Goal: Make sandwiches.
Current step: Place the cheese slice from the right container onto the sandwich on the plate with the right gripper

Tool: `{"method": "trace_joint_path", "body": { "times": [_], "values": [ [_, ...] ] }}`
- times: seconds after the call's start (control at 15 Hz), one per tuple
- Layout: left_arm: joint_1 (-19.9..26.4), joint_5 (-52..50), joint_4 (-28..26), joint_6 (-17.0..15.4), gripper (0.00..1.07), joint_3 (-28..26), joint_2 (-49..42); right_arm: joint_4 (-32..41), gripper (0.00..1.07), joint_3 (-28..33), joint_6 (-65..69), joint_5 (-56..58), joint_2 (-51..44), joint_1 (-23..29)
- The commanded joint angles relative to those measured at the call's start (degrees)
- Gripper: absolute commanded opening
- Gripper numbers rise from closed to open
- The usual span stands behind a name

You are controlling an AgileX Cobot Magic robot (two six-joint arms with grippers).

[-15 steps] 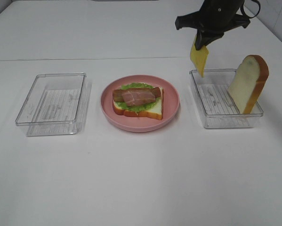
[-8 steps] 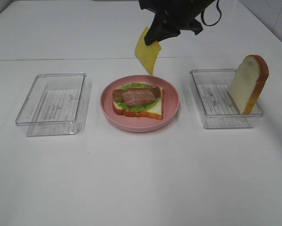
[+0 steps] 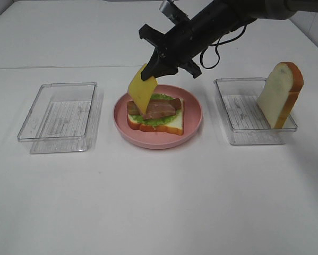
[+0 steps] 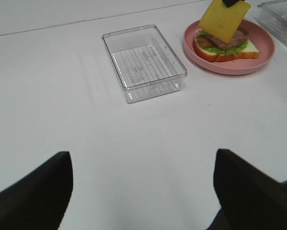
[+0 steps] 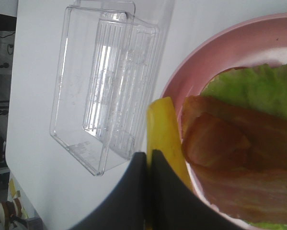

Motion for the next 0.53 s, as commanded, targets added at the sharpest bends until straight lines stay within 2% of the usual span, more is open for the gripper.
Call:
{"method": "trace_joint_path", "body": {
  "times": [0.07, 0.27, 0.53],
  "values": [
    [-0.1, -0.5, -0.1, -0.4, 0.76, 0.1, -1.1, -4.2, 0.0, -0.2, 0.7, -3.1, 0.3, -0.1],
    [-0.1, -0.5, -0.1, -0.4, 0.76, 0.1, -1.1, -14.7, 0.0, -0.2, 7.4, -4.5, 0.3, -0.1],
    [-0.1, -0.5, -0.1, -0.4, 0.76, 0.1, -1.1, -25.0, 0.0, -0.2, 12.9, -4.1, 0.3, -0.1]
  ]
}}
